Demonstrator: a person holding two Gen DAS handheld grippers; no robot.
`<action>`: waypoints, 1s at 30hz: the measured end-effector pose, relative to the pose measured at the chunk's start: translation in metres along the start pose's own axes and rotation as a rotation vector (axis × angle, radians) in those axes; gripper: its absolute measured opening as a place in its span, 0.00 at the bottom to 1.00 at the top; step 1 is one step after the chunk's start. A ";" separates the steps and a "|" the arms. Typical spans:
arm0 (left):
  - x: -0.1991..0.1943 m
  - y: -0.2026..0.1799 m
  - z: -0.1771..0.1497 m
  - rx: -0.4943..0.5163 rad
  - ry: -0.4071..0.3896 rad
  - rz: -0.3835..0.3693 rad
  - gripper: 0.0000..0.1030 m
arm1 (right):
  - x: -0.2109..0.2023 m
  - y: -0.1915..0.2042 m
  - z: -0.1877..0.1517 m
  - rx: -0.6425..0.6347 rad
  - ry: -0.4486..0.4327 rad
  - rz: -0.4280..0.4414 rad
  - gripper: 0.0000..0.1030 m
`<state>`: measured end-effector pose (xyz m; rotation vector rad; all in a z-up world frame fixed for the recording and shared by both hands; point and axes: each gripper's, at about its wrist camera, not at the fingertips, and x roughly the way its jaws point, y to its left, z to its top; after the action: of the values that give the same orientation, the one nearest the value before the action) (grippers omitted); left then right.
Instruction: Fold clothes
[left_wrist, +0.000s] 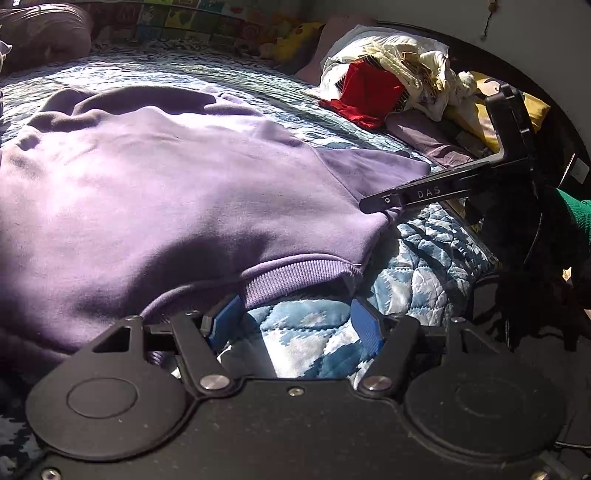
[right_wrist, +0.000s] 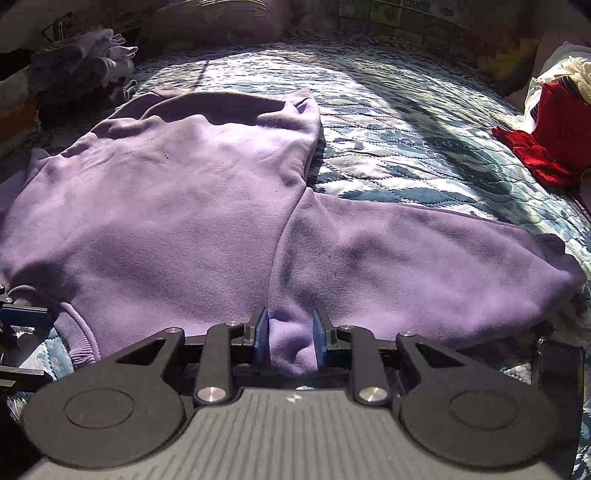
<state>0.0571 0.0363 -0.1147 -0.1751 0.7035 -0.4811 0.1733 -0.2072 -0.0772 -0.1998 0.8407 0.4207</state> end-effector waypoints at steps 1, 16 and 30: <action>0.000 0.000 0.000 -0.004 0.004 -0.006 0.63 | -0.006 0.000 0.001 0.013 -0.008 -0.010 0.31; -0.112 0.078 0.052 -0.366 -0.261 0.175 0.63 | -0.012 0.059 -0.002 0.225 -0.152 0.260 0.32; -0.189 0.285 0.010 -0.996 -0.367 0.574 0.56 | -0.003 0.081 -0.041 0.266 -0.194 0.312 0.30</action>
<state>0.0437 0.3770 -0.0870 -0.9396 0.5432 0.4815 0.1084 -0.1486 -0.1018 0.2191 0.7285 0.6042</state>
